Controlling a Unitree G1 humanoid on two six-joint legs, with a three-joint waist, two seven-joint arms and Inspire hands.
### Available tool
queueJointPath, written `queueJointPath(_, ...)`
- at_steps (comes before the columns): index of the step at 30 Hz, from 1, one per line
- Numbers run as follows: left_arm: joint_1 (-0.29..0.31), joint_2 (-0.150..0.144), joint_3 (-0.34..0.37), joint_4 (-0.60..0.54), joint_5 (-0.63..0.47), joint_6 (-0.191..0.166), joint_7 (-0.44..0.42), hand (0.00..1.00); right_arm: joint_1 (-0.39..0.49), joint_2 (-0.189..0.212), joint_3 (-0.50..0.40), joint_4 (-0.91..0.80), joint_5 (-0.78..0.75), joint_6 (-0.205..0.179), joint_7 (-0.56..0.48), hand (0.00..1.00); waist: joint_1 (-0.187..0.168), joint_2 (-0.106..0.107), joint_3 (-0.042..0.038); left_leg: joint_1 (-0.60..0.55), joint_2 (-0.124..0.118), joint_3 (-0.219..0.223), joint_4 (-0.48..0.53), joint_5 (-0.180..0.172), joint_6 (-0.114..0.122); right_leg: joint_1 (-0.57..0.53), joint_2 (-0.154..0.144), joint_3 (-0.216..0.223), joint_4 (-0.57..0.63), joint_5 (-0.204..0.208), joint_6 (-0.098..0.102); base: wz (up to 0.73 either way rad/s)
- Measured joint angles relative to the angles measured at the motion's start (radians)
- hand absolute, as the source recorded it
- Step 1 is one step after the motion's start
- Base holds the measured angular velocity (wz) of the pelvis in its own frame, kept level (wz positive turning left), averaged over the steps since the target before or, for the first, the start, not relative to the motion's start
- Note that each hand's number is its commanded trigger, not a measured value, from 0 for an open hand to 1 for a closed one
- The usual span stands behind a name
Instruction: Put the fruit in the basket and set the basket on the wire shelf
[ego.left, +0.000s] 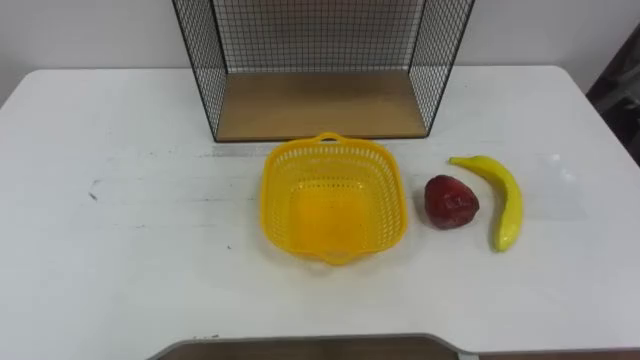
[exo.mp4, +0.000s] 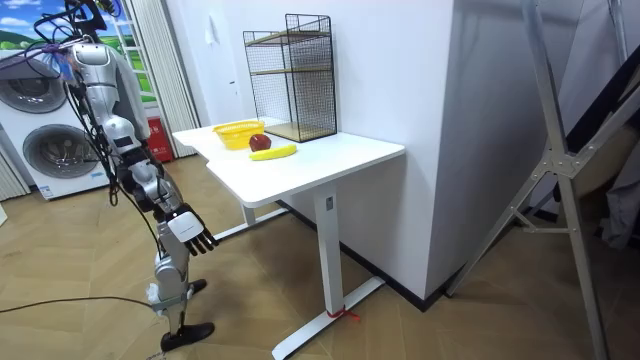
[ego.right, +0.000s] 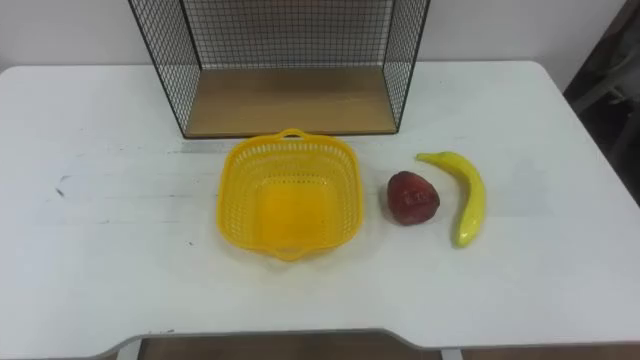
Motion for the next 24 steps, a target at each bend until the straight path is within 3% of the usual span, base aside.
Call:
queueJointPath(4,0.000,0.000,0.001,0.001,0.002,0.005,0.001,0.00,0.000,0.001,0.001,0.000,-0.001,0.000,0.000,0.00,0.000,-0.002,-0.0012,0.002,0.000,0.000,0.000,0.000,0.000,0.003,0.000,0.000,-0.001,0.000,0.000,0.00)
queueJointPath(11,0.000,0.002,0.000,0.002,0.001,0.004,-0.021,0.00,-0.001,0.000,-0.001,0.003,-0.004,-0.001,0.009,0.00,0.000,-0.008,0.0064,0.002,0.000,-0.003,0.006,0.000,0.000,0.010,0.000,-0.004,-0.004,0.000,0.000,0.00)
queueJointPath(21,-0.001,0.004,0.000,0.001,0.029,0.002,-0.041,0.00,0.001,0.001,0.001,0.014,0.042,-0.001,0.007,0.00,0.002,-0.005,0.0058,0.003,-0.001,-0.006,0.005,0.000,0.000,0.015,0.000,-0.010,-0.010,0.001,0.001,0.01)
queueJointPath(24,0.001,0.003,-0.001,0.000,0.019,0.002,-0.028,0.00,0.001,0.002,0.004,0.030,0.110,0.002,0.006,0.00,0.002,-0.005,0.0024,0.003,-0.001,-0.008,0.006,0.000,0.000,0.017,0.000,-0.009,-0.010,0.001,0.001,0.00)
